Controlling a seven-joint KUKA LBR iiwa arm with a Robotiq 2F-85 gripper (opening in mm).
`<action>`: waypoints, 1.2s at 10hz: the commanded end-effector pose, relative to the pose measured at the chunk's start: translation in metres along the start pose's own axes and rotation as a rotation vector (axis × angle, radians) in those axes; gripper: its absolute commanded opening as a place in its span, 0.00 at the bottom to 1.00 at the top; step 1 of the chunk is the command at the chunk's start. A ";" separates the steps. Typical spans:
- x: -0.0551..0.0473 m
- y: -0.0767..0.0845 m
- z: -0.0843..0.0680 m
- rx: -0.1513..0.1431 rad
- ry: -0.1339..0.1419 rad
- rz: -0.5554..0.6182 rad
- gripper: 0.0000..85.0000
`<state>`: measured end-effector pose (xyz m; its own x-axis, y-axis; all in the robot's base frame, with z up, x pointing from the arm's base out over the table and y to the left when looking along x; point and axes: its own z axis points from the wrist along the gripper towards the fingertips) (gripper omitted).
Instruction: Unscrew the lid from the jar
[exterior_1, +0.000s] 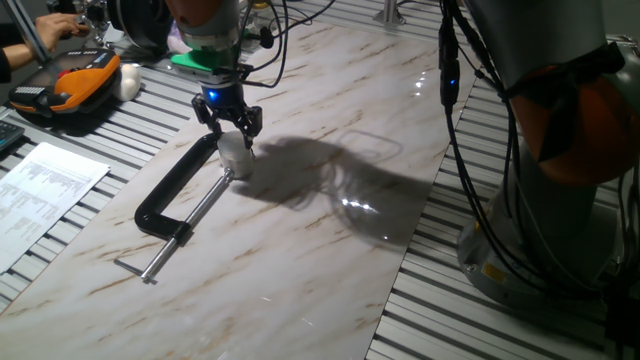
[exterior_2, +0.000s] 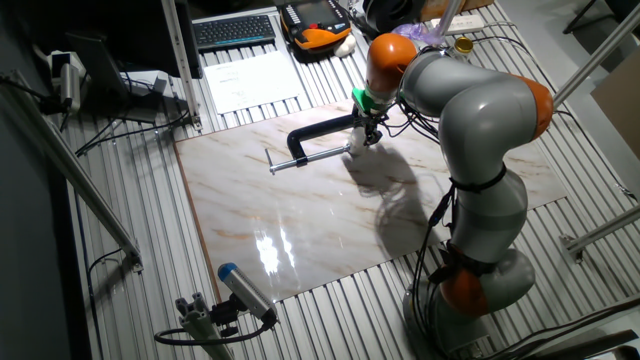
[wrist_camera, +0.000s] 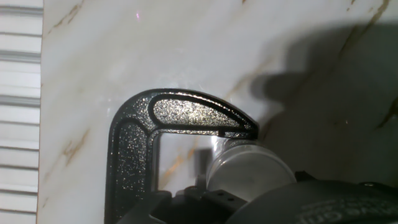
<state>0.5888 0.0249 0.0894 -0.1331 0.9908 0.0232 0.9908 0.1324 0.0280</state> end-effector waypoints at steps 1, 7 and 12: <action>0.000 0.000 0.000 0.000 0.000 -0.013 0.60; 0.000 0.000 0.000 0.004 -0.001 -0.136 0.60; 0.000 0.000 0.000 0.009 -0.003 -0.237 0.60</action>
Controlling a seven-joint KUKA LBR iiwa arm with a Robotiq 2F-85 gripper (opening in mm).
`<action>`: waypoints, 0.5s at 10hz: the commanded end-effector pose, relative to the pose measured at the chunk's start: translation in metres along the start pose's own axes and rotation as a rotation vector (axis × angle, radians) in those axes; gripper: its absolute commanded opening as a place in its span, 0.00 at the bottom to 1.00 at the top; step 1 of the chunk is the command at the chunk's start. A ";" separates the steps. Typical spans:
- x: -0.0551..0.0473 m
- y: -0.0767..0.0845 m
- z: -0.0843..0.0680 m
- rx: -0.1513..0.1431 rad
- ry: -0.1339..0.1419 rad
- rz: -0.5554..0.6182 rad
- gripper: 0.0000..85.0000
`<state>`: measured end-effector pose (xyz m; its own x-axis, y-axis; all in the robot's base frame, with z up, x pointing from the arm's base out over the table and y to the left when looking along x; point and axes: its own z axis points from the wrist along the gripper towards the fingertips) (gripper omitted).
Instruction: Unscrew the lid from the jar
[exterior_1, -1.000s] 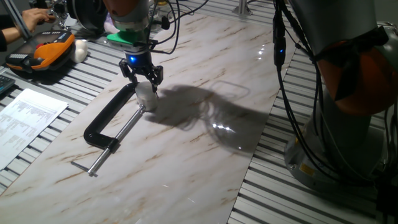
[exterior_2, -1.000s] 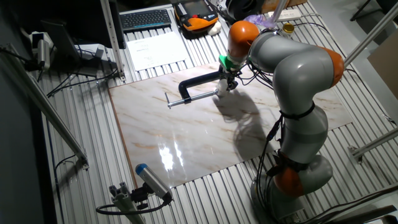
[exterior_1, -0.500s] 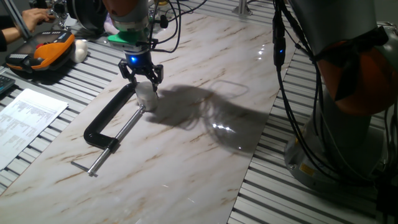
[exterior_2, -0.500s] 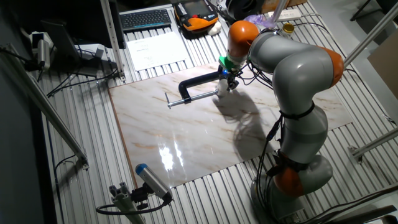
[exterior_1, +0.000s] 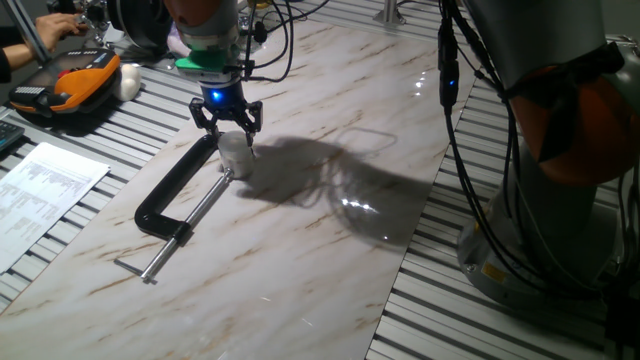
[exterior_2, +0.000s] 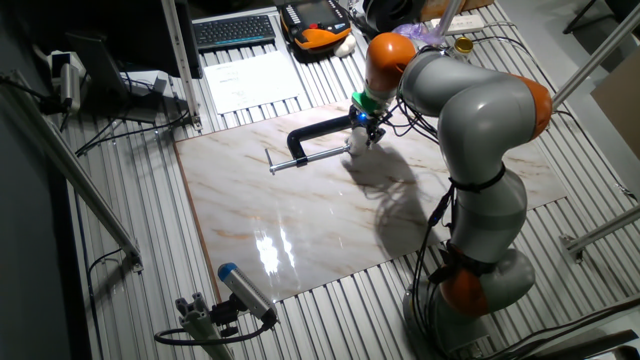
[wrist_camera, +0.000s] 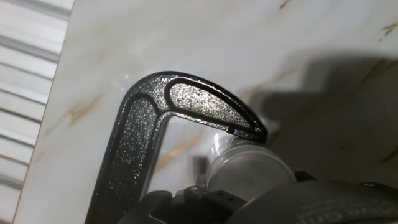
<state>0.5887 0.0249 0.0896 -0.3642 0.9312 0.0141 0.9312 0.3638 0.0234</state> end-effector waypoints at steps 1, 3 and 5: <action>0.000 0.000 0.000 -0.003 0.003 -0.013 0.60; 0.000 0.001 -0.001 -0.004 0.005 -0.042 0.60; 0.000 0.001 -0.002 -0.002 0.003 -0.059 0.60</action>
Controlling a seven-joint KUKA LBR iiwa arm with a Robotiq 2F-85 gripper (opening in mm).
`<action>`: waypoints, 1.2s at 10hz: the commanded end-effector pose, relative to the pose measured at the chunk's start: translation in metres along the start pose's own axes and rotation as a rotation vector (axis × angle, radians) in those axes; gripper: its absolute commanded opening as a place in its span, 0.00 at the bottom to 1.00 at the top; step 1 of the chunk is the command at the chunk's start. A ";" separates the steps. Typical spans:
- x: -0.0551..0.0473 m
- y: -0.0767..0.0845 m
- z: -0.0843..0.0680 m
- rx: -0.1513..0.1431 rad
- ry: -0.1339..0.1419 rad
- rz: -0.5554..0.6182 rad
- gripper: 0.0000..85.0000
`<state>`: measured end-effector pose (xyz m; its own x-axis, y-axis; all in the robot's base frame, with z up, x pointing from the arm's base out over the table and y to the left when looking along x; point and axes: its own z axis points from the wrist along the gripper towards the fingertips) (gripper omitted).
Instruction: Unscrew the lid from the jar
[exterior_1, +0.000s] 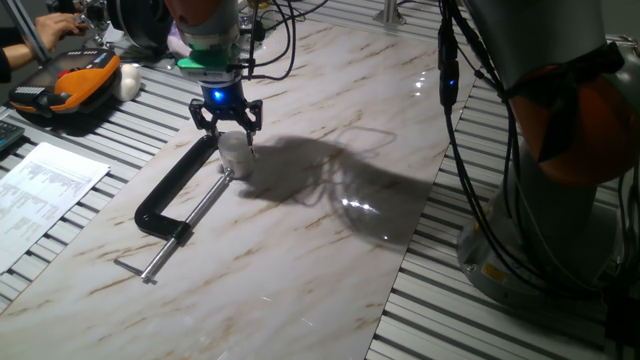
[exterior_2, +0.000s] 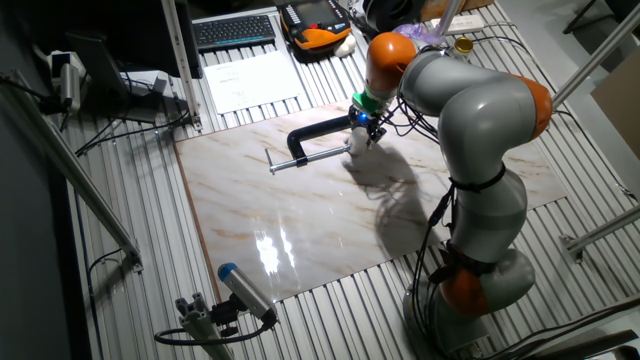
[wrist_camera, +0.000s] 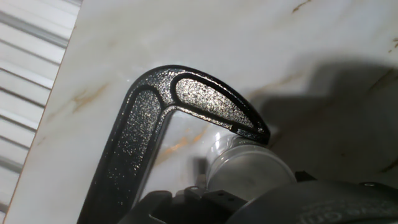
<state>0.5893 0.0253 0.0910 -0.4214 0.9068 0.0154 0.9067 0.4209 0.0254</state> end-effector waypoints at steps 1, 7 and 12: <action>0.000 0.001 0.000 -0.002 0.001 -0.012 0.60; 0.000 0.001 -0.002 -0.002 0.000 -0.055 0.60; 0.000 0.001 -0.002 0.000 -0.001 -0.139 0.60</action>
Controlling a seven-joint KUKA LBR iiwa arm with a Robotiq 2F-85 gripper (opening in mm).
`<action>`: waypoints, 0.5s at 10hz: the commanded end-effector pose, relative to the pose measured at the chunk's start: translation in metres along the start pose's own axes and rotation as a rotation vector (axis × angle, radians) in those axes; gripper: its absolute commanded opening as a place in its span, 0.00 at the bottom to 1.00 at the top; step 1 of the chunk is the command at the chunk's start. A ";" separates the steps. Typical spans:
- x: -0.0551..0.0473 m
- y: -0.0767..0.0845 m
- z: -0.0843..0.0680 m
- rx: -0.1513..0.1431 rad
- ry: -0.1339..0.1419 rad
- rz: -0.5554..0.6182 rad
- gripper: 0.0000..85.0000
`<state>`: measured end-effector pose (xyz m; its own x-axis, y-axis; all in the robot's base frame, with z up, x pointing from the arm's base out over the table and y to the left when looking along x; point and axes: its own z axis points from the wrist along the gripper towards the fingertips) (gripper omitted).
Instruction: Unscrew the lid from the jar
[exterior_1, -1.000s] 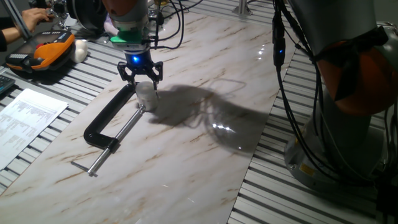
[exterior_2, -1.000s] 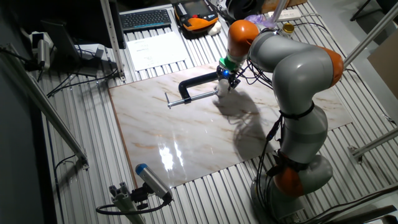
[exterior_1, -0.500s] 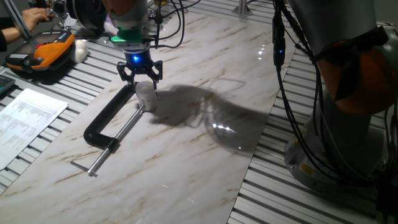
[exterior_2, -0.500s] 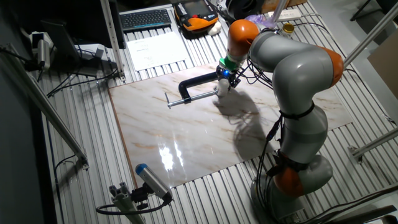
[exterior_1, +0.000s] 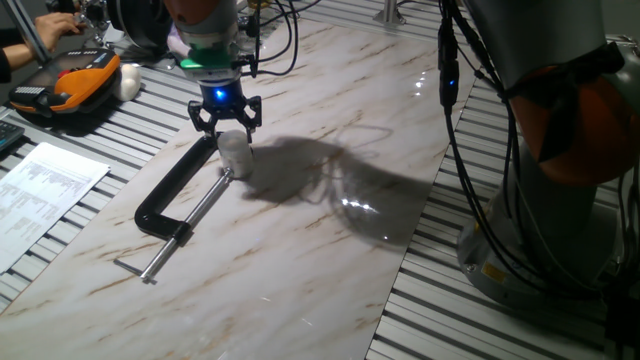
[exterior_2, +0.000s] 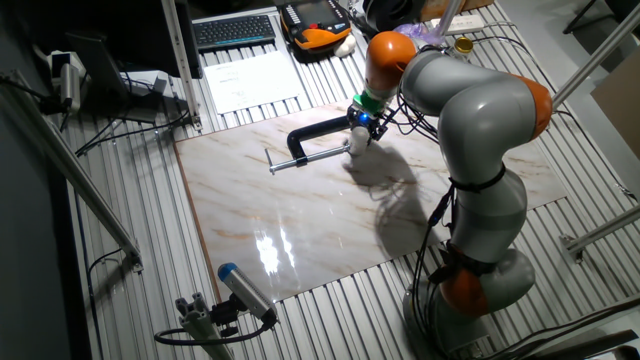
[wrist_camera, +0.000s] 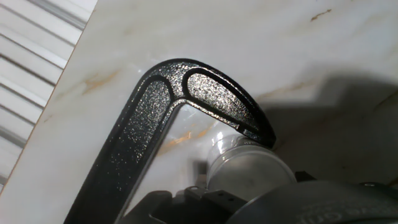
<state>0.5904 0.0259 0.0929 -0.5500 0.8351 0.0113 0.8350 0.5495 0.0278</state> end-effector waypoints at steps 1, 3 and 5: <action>0.000 0.000 0.000 0.000 0.001 -0.020 0.60; 0.000 0.000 0.000 0.002 -0.004 -0.061 0.60; 0.000 0.000 -0.001 0.005 -0.011 -0.113 0.60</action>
<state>0.5903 0.0258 0.0936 -0.6434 0.7655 -0.0026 0.7653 0.6433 0.0226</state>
